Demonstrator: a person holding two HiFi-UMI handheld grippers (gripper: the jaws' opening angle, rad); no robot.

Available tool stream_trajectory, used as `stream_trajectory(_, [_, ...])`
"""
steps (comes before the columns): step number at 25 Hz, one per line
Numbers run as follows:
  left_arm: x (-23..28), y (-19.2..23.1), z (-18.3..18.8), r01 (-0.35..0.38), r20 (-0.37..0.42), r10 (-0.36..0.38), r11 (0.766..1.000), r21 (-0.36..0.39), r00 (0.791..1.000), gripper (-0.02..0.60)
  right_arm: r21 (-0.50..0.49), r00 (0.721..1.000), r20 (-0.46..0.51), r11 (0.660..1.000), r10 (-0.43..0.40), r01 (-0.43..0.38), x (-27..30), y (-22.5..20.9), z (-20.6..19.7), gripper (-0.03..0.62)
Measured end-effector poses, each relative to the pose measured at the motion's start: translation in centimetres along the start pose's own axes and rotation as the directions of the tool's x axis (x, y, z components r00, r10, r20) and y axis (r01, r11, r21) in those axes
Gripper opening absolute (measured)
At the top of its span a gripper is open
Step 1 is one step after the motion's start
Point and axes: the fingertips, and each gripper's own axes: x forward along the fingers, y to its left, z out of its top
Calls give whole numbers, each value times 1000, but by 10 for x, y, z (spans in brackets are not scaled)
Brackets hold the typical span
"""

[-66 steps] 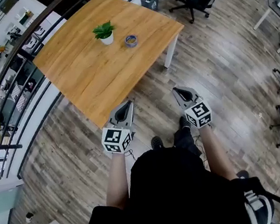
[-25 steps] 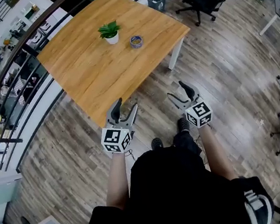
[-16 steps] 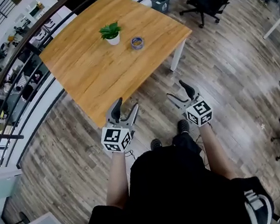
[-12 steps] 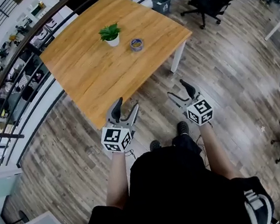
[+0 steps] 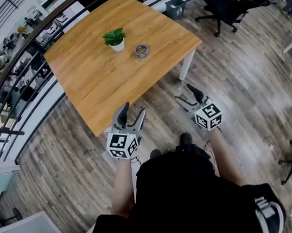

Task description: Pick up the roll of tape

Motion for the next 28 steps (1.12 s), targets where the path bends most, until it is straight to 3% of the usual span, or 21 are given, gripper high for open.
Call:
stream_trajectory(14, [51, -46, -4, -90, -10, 90, 995, -31, 996, 276, -28, 994, -21, 994, 109, -110, -5, -64, 4, 314])
stream_trajectory(28, [82, -61, -5, -124, -23, 124, 992, -29, 992, 276, -51, 990, -40, 989, 138, -140, -2, -98, 1, 314])
